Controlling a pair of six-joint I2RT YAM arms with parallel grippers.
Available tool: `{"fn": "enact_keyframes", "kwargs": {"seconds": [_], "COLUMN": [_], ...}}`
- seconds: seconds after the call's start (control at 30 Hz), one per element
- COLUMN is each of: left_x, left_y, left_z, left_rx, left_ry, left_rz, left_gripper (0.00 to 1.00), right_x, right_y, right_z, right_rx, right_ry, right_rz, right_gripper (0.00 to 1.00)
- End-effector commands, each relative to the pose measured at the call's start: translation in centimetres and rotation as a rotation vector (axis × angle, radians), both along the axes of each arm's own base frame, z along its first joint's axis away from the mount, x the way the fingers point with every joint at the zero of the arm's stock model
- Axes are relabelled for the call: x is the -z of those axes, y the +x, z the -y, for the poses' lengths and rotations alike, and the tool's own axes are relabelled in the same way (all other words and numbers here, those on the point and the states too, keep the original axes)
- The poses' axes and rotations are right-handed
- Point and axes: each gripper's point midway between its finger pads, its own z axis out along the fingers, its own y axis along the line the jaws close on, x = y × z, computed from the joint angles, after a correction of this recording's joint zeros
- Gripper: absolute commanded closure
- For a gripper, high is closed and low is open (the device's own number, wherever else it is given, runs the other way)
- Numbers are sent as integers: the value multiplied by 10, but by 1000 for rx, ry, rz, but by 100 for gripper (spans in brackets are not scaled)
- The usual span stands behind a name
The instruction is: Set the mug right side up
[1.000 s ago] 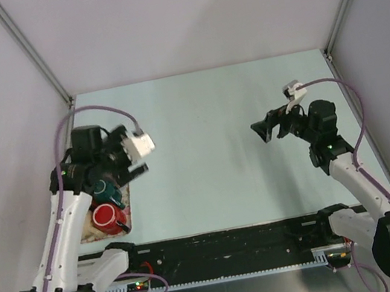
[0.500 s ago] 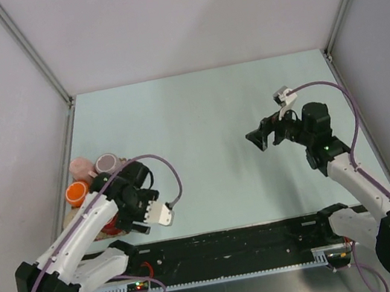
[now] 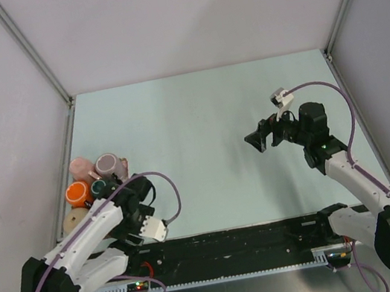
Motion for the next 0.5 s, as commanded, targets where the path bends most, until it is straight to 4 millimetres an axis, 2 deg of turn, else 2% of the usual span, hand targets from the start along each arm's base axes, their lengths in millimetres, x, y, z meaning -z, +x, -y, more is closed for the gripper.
{"fn": "enact_keyframes", "kwargs": {"seconds": [0.0,0.3,0.47], "left_x": [5,-2,-3], "left_y": [23,63,68], "left_z": [-1,15,15], "left_rx": [25,-76,-91], "left_ry": [16,-42,-42], "left_rz": [91,211,227], "left_gripper": [27,39,40], "right_x": [-21,-21,-20], "right_y": [3,2,2], "right_z": [-5,-5,-5], "right_rx": [-23,-26,-29], "right_ry": [17,14,14], "right_rz": [54,57,54], "right_gripper": [0,0,0]}}
